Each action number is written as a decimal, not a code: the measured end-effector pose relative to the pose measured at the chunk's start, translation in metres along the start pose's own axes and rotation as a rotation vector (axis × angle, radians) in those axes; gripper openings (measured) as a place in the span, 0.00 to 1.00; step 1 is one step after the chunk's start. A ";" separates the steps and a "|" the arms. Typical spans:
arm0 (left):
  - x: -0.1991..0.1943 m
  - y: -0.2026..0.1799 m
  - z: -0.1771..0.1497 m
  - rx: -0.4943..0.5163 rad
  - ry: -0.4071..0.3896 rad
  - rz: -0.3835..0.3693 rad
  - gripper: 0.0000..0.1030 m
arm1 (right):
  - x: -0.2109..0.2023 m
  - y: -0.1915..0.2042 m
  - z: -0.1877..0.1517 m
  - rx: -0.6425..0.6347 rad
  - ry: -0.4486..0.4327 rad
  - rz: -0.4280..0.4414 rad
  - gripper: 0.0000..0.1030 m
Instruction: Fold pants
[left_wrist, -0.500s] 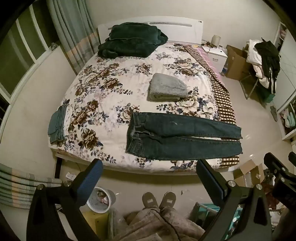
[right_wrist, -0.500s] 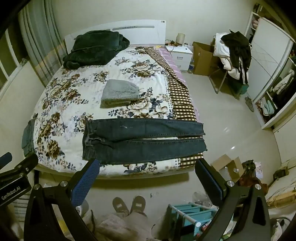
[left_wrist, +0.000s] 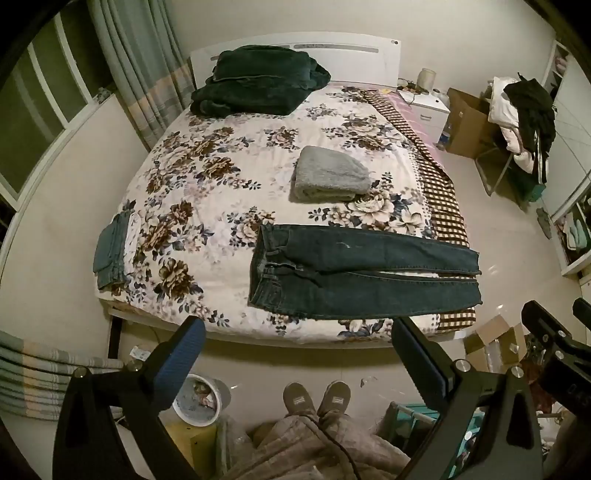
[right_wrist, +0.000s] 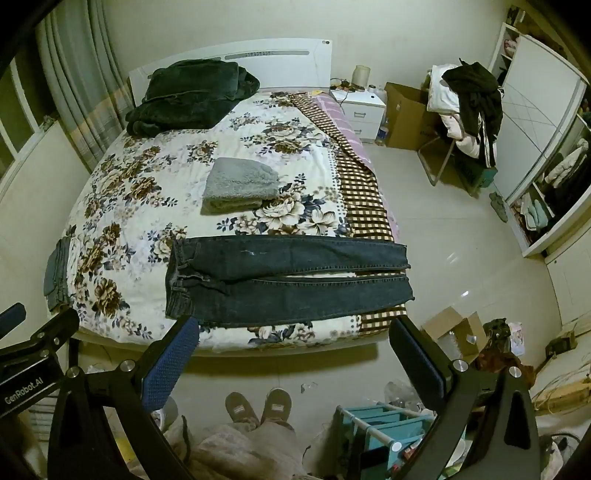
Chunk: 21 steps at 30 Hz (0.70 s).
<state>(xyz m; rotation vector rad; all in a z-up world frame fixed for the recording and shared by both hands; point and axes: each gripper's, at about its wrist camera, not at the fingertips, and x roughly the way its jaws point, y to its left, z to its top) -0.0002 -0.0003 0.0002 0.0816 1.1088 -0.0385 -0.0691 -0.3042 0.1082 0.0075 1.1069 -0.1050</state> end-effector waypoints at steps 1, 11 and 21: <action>0.000 0.000 0.000 0.000 0.000 0.001 1.00 | 0.000 0.000 0.000 0.002 0.001 0.002 1.00; 0.000 0.000 0.000 0.000 -0.002 0.000 1.00 | 0.000 0.000 0.000 0.002 0.001 0.006 1.00; 0.002 -0.007 0.006 0.001 -0.006 -0.002 1.00 | -0.003 -0.003 -0.001 0.002 0.002 0.008 1.00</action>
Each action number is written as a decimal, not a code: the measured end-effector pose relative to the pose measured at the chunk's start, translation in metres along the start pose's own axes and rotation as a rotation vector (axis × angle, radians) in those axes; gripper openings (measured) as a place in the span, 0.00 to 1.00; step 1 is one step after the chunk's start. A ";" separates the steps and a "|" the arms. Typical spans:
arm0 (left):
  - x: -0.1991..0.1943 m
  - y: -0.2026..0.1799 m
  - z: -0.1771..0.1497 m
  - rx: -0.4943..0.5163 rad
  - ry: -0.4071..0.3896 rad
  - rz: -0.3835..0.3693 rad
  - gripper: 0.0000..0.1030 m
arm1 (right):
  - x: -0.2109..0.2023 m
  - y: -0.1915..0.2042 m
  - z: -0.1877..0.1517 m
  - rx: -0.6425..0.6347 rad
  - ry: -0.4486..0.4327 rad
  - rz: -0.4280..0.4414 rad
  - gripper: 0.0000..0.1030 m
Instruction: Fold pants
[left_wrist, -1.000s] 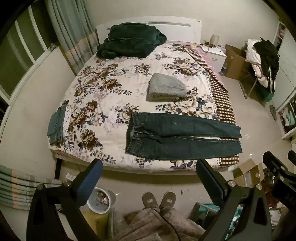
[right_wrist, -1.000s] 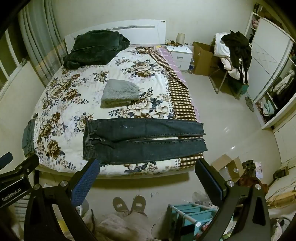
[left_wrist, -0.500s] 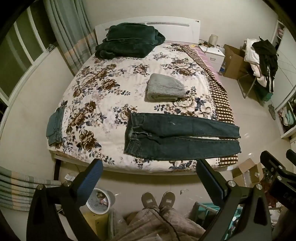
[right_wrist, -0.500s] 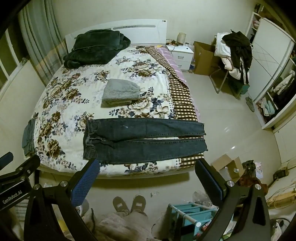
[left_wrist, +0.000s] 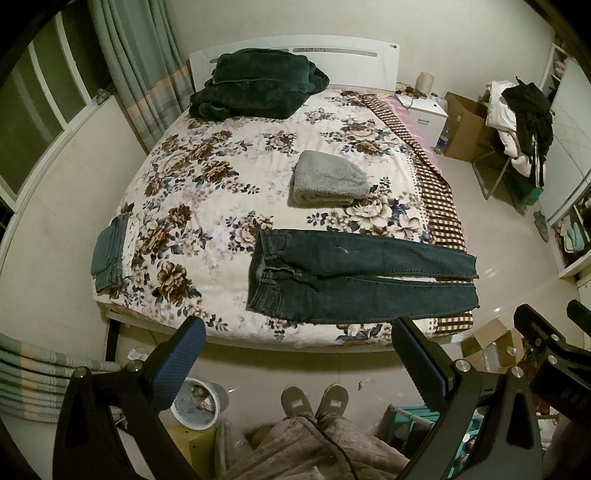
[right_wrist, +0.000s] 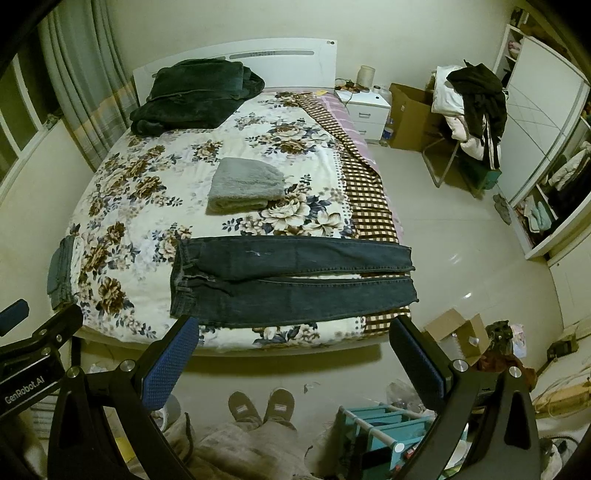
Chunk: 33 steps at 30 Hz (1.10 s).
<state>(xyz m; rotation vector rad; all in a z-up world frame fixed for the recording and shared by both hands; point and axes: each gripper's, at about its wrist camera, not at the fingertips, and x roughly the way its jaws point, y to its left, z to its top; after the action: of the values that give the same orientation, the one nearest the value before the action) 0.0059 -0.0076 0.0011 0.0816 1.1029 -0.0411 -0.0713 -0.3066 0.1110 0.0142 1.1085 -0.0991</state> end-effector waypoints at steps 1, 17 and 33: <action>-0.001 0.002 -0.001 -0.002 0.002 -0.002 1.00 | -0.001 -0.001 0.000 0.001 0.000 0.000 1.00; -0.018 -0.027 0.017 -0.008 -0.009 -0.005 1.00 | -0.008 0.006 0.002 0.000 -0.004 0.005 1.00; -0.020 -0.038 0.032 -0.010 -0.016 -0.009 1.00 | -0.014 0.015 0.006 -0.002 -0.012 0.009 1.00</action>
<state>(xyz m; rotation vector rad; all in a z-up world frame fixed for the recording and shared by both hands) 0.0222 -0.0480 0.0317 0.0672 1.0874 -0.0443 -0.0711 -0.2909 0.1260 0.0171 1.0969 -0.0896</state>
